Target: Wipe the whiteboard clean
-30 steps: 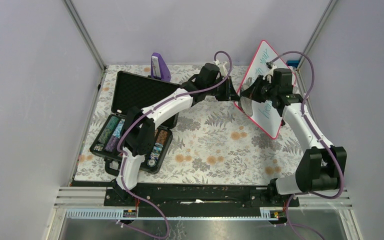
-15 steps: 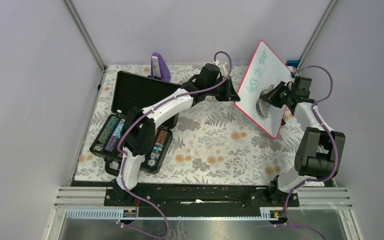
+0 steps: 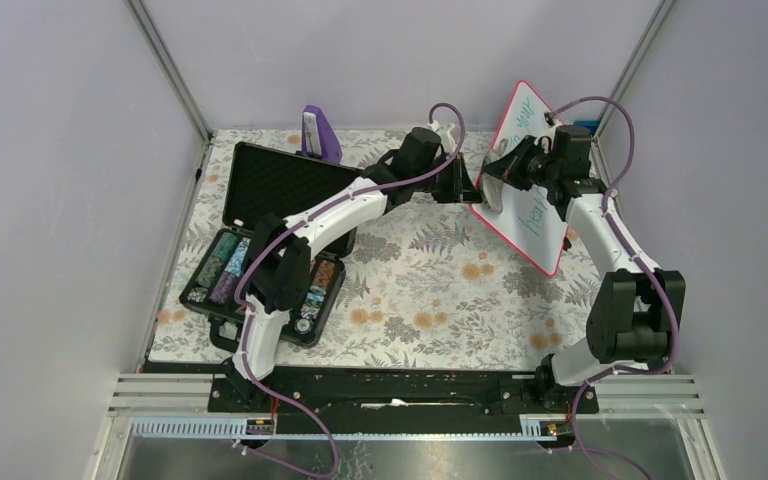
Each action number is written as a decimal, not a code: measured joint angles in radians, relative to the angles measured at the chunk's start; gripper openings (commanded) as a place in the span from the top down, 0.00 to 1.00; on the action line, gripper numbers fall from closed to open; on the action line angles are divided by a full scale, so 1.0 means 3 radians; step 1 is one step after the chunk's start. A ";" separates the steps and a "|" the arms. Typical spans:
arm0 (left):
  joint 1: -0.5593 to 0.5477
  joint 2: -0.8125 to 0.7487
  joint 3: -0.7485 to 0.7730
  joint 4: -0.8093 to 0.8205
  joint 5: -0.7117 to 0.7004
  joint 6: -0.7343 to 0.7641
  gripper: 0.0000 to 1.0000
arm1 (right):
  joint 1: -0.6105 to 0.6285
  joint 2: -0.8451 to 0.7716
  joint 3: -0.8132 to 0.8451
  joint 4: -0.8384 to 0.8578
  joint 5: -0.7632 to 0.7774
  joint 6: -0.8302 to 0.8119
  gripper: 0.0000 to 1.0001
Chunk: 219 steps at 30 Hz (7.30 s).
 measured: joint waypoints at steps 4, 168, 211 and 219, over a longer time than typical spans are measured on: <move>-0.0005 0.0000 0.0000 0.0032 -0.0005 -0.0001 1.00 | -0.0123 0.0084 0.0039 0.0029 -0.0155 0.0093 1.00; -0.0053 -0.0014 -0.0020 0.0047 -0.0046 -0.0013 1.00 | -0.1391 0.0615 -0.0679 0.0585 -0.0275 -0.0069 1.00; -0.0055 -0.0027 -0.0034 0.0042 -0.0025 0.0039 1.00 | -0.0736 -0.0357 -0.1258 0.0586 0.0374 -0.0202 1.00; -0.0055 -0.0027 -0.0034 0.0036 -0.0015 0.0051 0.98 | -0.0520 -0.0558 -0.1256 0.0524 0.0415 -0.0245 1.00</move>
